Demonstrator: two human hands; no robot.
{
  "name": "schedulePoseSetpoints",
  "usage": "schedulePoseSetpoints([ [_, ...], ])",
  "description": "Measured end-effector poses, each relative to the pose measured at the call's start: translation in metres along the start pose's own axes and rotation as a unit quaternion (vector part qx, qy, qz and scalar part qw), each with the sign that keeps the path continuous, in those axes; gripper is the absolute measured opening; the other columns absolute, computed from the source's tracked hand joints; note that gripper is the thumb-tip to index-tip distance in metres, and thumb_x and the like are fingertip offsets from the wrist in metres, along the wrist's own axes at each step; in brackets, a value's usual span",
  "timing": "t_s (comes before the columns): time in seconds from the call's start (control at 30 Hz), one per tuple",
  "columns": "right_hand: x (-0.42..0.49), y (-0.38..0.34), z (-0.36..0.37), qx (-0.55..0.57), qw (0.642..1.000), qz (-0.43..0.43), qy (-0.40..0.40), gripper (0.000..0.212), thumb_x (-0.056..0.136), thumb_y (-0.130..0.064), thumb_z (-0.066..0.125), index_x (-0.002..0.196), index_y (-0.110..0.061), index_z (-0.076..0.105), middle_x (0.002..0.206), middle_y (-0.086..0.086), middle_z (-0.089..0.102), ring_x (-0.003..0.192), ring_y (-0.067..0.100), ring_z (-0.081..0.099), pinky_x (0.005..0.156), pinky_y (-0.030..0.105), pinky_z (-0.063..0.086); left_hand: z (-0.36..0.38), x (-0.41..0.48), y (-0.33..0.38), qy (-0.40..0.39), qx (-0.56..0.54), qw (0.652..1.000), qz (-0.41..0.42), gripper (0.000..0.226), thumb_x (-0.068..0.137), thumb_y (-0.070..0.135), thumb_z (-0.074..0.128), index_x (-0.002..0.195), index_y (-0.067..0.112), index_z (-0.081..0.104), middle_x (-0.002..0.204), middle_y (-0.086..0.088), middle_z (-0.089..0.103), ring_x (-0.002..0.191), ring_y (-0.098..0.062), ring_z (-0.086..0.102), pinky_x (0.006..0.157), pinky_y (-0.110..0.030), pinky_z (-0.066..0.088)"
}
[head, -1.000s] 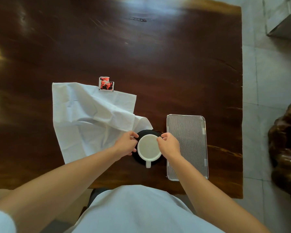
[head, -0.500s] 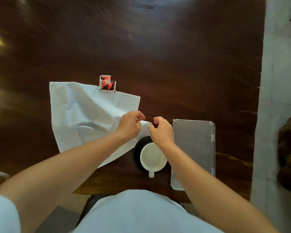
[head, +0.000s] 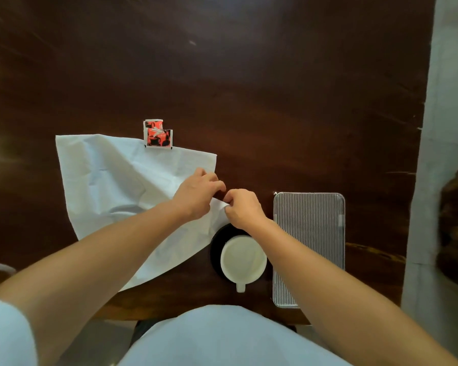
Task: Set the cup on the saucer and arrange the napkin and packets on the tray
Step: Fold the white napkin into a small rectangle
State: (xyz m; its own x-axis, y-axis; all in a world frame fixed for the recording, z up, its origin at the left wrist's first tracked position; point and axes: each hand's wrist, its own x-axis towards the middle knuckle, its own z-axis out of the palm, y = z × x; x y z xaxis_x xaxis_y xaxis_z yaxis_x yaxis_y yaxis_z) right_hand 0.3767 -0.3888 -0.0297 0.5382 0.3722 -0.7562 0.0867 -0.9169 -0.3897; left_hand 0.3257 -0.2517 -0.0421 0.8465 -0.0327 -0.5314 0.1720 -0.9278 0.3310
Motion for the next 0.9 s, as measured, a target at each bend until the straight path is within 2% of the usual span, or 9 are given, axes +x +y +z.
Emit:
schedulePoseSetpoints([
  [0.13, -0.01, -0.005, 0.002, 0.043, 0.997, -0.06, 0.028, 0.035, 0.091, -0.004, 0.049, 0.109, -0.018, 0.075, 0.099, 0.002, 0.061, 0.095, 0.025, 0.06, 0.077, 0.036, 0.052, -0.001, -0.011, -0.005, -0.009, 0.084, 0.996, 0.012, 0.044, 0.09, 0.004, 0.059, 0.128, 0.026, 0.06, 0.123, -0.001, 0.06, 0.112, -0.028, 0.044, 0.086, -0.034, 0.05],
  [0.23, -0.023, -0.017, -0.002, 0.074, 0.99, -0.106, 0.056, 0.037, 0.095, -0.003, 0.046, 0.11, -0.018, 0.076, 0.097, 0.002, 0.053, 0.09, 0.02, 0.053, 0.075, 0.029, 0.042, -0.005, -0.024, -0.008, -0.036, 0.157, 0.987, -0.009, 0.042, 0.093, 0.019, 0.06, 0.132, 0.034, 0.057, 0.117, -0.004, 0.056, 0.11, -0.028, 0.045, 0.079, -0.032, 0.043],
  [0.3, -0.034, -0.024, -0.004, 0.09, 0.985, -0.132, 0.07, 0.036, 0.095, -0.003, 0.046, 0.102, -0.02, 0.078, 0.096, 0.002, 0.052, 0.09, 0.02, 0.053, 0.073, 0.027, 0.039, -0.013, -0.036, -0.011, -0.061, 0.194, 0.978, -0.047, 0.036, 0.092, 0.03, 0.059, 0.127, 0.037, 0.061, 0.121, -0.005, 0.052, 0.115, -0.031, 0.044, 0.082, -0.034, 0.041],
  [0.37, -0.043, -0.031, -0.005, 0.108, 0.98, -0.145, 0.084, 0.035, 0.095, -0.003, 0.048, 0.096, -0.02, 0.078, 0.094, 0.001, 0.051, 0.088, 0.017, 0.052, 0.071, 0.026, 0.041, -0.022, -0.049, -0.017, -0.061, 0.21, 0.972, -0.085, 0.029, 0.09, 0.035, 0.06, 0.118, 0.034, 0.065, 0.124, -0.006, 0.051, 0.12, -0.032, 0.042, 0.087, -0.036, 0.043],
  [0.5, -0.064, -0.041, 0.002, 0.154, 0.968, -0.146, 0.13, 0.032, 0.095, -0.002, 0.052, 0.092, -0.02, 0.078, 0.096, -0.002, 0.053, 0.09, 0.012, 0.051, 0.067, 0.018, 0.04, -0.036, -0.087, -0.032, -0.015, 0.24, 0.962, -0.129, 0.028, 0.092, 0.03, 0.059, 0.12, 0.027, 0.061, 0.123, -0.005, 0.052, 0.123, -0.032, 0.042, 0.085, -0.035, 0.045],
  [0.63, -0.086, -0.051, 0.009, 0.183, 0.963, -0.149, 0.134, 0.032, 0.094, -0.001, 0.048, 0.095, -0.017, 0.075, 0.104, 0.004, 0.062, 0.098, 0.017, 0.056, 0.074, 0.024, 0.044, -0.048, -0.121, -0.048, 0.014, 0.27, 0.95, -0.155, 0.027, 0.096, 0.022, 0.054, 0.12, 0.024, 0.064, 0.123, -0.005, 0.053, 0.126, -0.034, 0.042, 0.08, -0.034, 0.045],
  [0.73, -0.101, -0.061, 0.013, 0.195, 0.956, -0.15, 0.159, 0.03, 0.096, -0.003, 0.046, 0.099, -0.015, 0.073, 0.103, 0.003, 0.063, 0.095, 0.015, 0.057, 0.071, 0.023, 0.045, -0.054, -0.146, -0.062, 0.049, 0.257, 0.946, -0.19, 0.028, 0.096, 0.018, 0.05, 0.118, 0.022, 0.067, 0.119, -0.003, 0.057, 0.124, -0.033, 0.044, 0.077, -0.033, 0.046],
  [0.9, -0.114, -0.08, 0.016, 0.21, 0.946, -0.112, 0.219, 0.024, 0.103, -0.016, 0.04, 0.103, -0.011, 0.064, 0.09, -0.001, 0.062, 0.083, 0.012, 0.056, 0.062, 0.02, 0.042, -0.065, -0.181, -0.089, 0.149, 0.168, 0.954, -0.197, 0.032, 0.1, 0.034, 0.048, 0.111, 0.015, 0.07, 0.114, -0.005, 0.064, 0.109, -0.03, 0.05, 0.079, -0.038, 0.052],
])
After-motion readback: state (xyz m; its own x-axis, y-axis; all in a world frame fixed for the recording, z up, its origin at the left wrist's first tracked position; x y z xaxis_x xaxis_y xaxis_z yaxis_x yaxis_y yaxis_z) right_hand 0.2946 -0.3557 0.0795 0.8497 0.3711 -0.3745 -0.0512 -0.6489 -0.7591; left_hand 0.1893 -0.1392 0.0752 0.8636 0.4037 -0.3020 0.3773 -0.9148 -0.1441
